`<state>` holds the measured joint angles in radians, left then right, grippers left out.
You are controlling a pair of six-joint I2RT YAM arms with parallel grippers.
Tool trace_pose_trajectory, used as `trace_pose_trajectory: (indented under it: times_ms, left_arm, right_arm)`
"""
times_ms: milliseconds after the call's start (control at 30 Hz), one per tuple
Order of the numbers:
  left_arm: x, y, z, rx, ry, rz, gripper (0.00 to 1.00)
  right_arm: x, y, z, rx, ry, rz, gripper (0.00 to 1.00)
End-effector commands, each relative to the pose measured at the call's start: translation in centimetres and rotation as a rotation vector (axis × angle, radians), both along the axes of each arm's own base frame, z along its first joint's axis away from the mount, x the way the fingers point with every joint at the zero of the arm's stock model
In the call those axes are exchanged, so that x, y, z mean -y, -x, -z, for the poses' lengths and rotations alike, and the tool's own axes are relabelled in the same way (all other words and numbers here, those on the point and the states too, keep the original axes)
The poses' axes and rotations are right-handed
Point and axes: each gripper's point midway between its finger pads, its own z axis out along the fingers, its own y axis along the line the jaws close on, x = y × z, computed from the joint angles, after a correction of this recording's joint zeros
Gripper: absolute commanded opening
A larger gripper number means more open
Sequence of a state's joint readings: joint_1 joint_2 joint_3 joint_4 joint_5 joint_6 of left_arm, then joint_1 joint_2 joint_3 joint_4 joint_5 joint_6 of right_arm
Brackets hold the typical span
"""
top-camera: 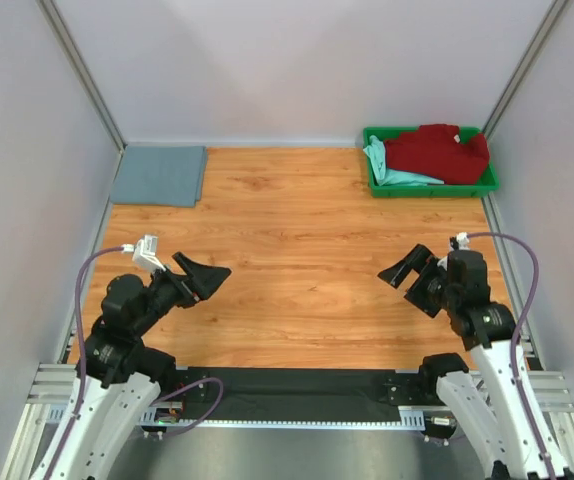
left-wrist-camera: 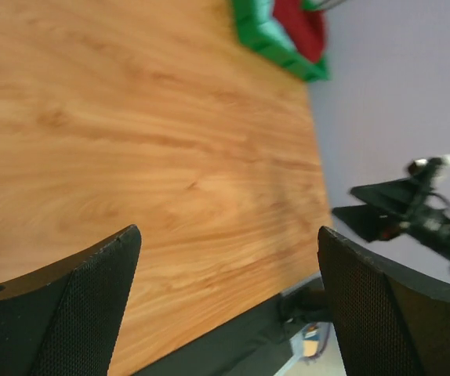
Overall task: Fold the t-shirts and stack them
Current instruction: Grab the tshirt from the pile
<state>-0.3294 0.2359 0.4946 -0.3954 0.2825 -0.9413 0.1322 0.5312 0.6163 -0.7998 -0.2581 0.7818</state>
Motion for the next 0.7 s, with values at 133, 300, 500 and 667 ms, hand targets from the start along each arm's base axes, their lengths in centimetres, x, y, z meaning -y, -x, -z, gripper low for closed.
trace_pose_trajectory:
  times_ms: [133,300,500,667]
  left_arm:
    - [-5.8,0.3,3.1,-0.354,-0.453,-0.17,1.0]
    - [-4.1,-0.2,0.5,-0.217,-0.509,-0.017,1.0]
    - [-5.6,-1.8,-1.8,-0.061,-0.656,-0.044,1.0]
    - [-5.0,-3.3,-1.5,-0.024,-0.748,0.039,0.84]
  right_arm:
    - [5.0,-6.1,-4.9,0.114,0.255,0.195,1.0]
    - [5.2,-12.9,-6.0,0.082,0.327,0.214,1.0]
    - [6.6,-23.8,-6.5,0.009,0.455,0.288,0.89]
    - [7.4,-35.2,-6.0,0.04,0.521,0.31,0.71]
